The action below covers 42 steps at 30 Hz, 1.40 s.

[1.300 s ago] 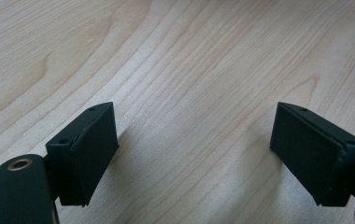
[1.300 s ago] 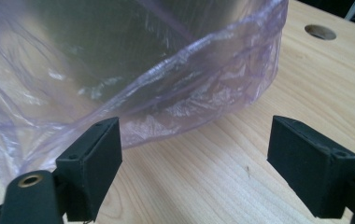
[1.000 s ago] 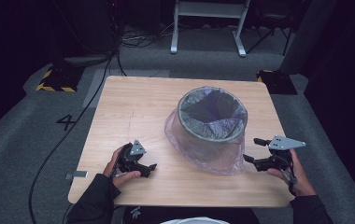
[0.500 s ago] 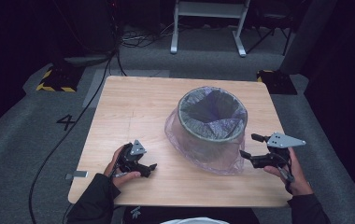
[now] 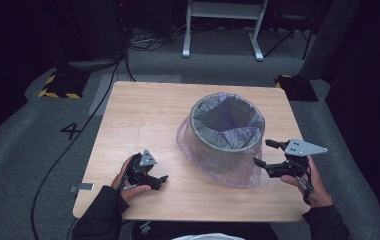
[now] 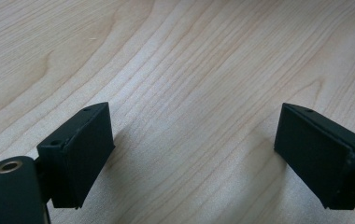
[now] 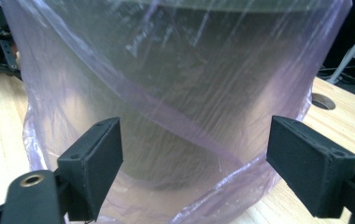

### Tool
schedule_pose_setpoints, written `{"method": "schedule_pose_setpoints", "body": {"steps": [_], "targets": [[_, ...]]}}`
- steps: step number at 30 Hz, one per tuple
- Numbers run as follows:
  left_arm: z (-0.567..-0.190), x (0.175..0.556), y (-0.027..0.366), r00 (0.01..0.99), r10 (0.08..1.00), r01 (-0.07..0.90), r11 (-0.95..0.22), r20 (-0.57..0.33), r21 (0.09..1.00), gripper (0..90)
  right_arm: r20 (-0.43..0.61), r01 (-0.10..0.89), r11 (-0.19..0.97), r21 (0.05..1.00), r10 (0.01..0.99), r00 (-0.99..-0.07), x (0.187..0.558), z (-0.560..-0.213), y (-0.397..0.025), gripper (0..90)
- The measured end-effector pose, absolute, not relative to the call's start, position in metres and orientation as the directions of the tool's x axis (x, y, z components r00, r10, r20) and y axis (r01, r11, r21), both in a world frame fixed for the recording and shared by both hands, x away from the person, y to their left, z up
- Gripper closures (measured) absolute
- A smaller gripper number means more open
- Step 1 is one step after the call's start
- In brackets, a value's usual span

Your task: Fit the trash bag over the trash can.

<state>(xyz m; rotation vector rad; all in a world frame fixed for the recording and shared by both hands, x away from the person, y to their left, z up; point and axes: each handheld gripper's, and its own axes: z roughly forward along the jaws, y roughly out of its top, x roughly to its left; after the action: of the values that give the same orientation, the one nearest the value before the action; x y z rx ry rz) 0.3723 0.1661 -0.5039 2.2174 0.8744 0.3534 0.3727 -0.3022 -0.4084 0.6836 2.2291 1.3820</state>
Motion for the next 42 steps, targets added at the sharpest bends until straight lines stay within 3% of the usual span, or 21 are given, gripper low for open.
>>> {"method": "schedule_pose_setpoints", "body": {"steps": [19, 42], "targets": [[-0.504, 0.372, 0.166, 0.733, 0.681, 0.484, -0.513, -0.007, 0.709, 11.3, -0.123, 0.133, 0.360, 0.923, 0.606, -0.786, 0.373, -0.385, -0.289, 18.6], [-0.504, 0.373, 0.166, 0.734, 0.679, 0.484, -0.516, -0.007, 0.707, 10.7, -0.133, 0.100, 0.328, 0.939, 0.617, -0.776, 0.358, -0.363, -0.313, 18.6]]}}
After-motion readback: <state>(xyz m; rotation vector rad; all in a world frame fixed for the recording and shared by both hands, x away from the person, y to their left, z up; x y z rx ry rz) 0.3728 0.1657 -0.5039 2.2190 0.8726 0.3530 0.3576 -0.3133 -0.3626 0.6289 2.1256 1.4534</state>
